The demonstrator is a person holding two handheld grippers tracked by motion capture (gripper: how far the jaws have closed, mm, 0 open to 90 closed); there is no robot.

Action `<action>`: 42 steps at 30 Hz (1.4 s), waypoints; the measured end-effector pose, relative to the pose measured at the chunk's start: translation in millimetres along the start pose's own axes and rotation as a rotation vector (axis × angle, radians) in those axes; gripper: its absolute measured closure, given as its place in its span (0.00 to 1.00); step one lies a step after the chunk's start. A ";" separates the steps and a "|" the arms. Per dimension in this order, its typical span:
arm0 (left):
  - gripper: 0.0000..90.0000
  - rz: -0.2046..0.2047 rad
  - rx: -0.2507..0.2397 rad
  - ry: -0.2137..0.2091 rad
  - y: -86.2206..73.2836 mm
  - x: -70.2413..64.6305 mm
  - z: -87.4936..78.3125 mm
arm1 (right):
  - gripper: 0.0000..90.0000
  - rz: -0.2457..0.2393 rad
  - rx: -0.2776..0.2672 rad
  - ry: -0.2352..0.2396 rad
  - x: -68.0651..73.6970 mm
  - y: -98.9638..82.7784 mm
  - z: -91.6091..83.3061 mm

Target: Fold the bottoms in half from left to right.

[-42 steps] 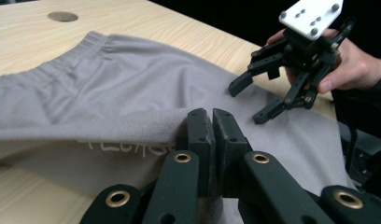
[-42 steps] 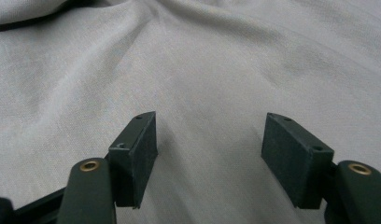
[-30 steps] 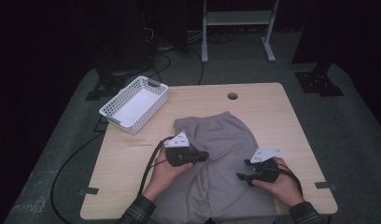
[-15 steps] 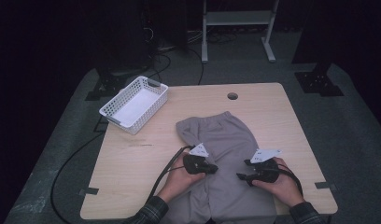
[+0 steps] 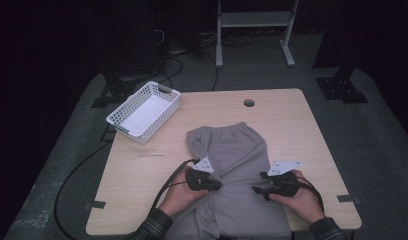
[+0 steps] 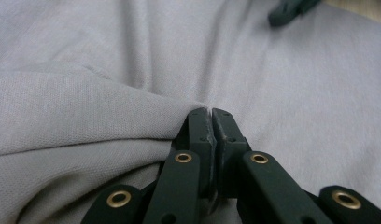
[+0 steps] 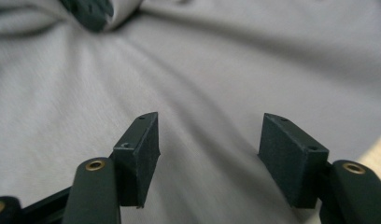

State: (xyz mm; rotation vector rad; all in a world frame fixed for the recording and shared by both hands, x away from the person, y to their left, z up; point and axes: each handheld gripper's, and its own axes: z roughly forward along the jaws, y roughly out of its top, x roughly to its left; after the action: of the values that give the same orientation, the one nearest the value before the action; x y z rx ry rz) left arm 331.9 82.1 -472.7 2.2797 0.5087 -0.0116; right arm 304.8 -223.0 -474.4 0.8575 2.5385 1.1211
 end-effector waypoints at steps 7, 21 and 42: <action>0.97 -0.027 -0.007 -0.039 -12.9 8.7 -12.6 | 0.43 0.020 -0.060 0.016 -0.6 18.4 -2.4; 0.97 -0.036 -0.020 -0.050 -14.7 9.6 -12.4 | 0.51 -0.006 -0.078 0.037 -12.9 61.9 24.6; 0.97 -0.017 -0.008 -0.047 -14.7 6.6 -12.4 | 0.58 0.000 -0.138 0.101 -27.3 131.1 67.5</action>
State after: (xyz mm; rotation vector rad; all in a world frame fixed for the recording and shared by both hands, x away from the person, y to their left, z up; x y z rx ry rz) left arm 330.8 102.1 -475.5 2.2616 0.5023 -0.0711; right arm 410.5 -129.1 -424.4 0.7851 2.5040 1.3532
